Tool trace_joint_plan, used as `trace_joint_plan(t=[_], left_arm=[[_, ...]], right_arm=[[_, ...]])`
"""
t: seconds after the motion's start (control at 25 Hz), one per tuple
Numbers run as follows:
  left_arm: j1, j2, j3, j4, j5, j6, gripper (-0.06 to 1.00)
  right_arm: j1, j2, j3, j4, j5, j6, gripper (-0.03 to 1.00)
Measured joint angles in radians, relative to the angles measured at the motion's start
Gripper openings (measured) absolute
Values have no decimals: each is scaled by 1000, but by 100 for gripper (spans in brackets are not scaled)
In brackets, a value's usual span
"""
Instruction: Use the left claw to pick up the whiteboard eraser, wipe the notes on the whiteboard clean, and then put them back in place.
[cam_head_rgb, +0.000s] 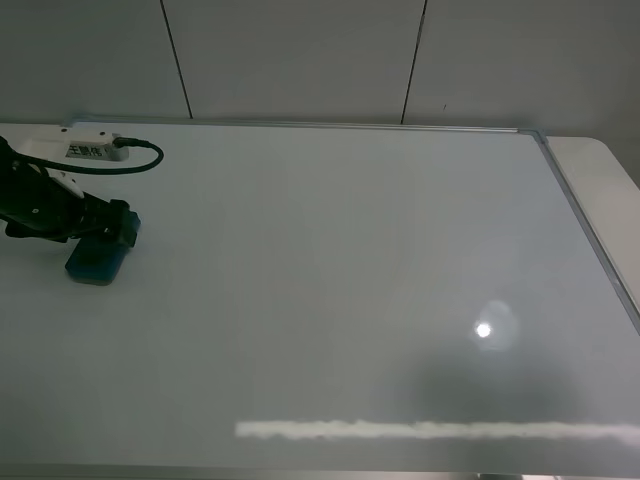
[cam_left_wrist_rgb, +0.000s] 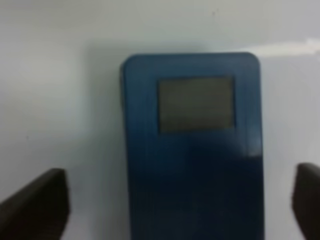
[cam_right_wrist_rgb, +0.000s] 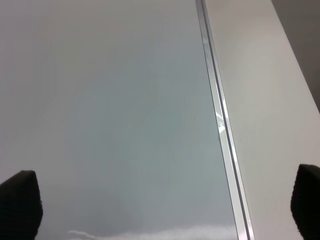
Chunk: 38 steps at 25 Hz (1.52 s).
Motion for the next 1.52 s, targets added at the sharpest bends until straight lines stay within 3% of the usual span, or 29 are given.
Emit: trace_joint_plan(t=[0.16,0.72,1.2,1.52], left_arm=[[0,-7,0,0,0,1,99],[0,-91,0,0,51,4,99],[4,-647,1,16,264,4,99],[108,-1083,1,37,492,5,99]], right_arm=[[0,0,0,0,0,0,99],[0,0,0,0,0,0,99],[0,0,0,0,0,0,99],[0,0,0,0,0,0,99]])
